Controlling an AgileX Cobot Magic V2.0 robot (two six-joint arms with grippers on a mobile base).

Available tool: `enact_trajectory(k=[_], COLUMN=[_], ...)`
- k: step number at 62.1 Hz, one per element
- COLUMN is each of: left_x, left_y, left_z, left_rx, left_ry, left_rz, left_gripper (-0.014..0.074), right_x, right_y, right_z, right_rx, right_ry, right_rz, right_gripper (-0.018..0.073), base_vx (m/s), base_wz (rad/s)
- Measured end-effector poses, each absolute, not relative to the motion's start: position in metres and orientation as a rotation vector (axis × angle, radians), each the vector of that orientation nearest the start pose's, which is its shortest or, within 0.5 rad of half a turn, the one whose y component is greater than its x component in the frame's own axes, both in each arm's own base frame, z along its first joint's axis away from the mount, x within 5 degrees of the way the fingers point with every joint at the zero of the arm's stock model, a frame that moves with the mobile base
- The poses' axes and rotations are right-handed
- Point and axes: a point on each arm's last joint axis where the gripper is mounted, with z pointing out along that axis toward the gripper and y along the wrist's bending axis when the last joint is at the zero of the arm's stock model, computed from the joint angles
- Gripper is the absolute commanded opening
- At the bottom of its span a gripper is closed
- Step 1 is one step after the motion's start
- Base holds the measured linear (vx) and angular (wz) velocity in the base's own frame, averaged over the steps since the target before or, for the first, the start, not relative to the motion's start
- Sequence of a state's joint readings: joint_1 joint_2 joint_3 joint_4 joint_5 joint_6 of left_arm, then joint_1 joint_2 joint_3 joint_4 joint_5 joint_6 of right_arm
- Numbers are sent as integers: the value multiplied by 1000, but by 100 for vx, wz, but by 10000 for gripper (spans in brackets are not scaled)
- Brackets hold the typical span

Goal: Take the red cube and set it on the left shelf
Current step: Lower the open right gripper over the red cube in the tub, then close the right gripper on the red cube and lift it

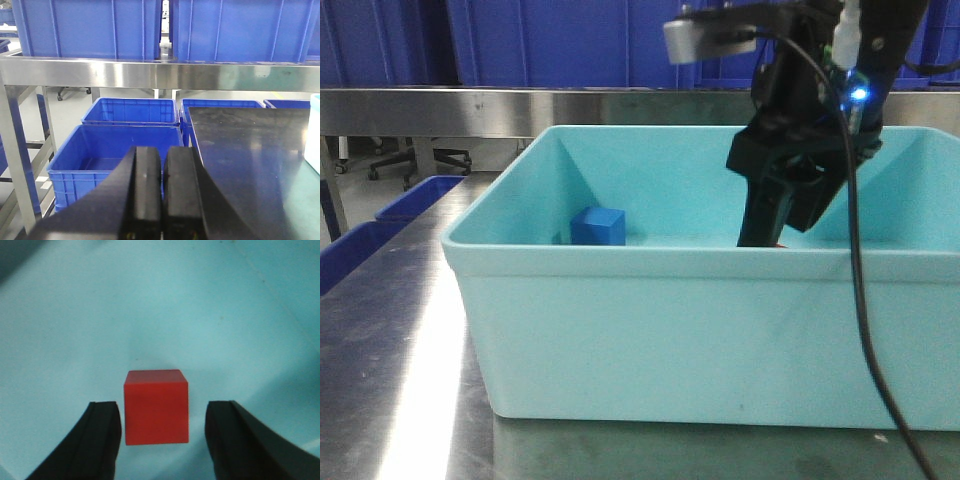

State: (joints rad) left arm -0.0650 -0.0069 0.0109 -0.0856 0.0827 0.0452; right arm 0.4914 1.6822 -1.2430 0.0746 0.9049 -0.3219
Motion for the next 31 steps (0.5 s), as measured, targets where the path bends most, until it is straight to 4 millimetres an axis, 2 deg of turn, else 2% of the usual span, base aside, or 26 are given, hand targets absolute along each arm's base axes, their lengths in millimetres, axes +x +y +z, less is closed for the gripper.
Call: enact_trajectory(k=[22,27,31], left_x=[56,56,56], left_y=[-4,-4,-4], left_z=[202,202,202], left_rx=[25,25,25], left_ry=[1570,1570,1570], left_rz=[-88,-88,-88], left_gripper=[102,102,101], right_x=[307,309,309], right_y=[171,171,171], right_z=[219,213,212], right_rx=[-1097,-1103,-1105], right_ry=[2685,2700,2706], right_rz=[122,120,120], right_gripper=[473,432,363], base_vx=[0,0,0], base_wz=[0,0,0])
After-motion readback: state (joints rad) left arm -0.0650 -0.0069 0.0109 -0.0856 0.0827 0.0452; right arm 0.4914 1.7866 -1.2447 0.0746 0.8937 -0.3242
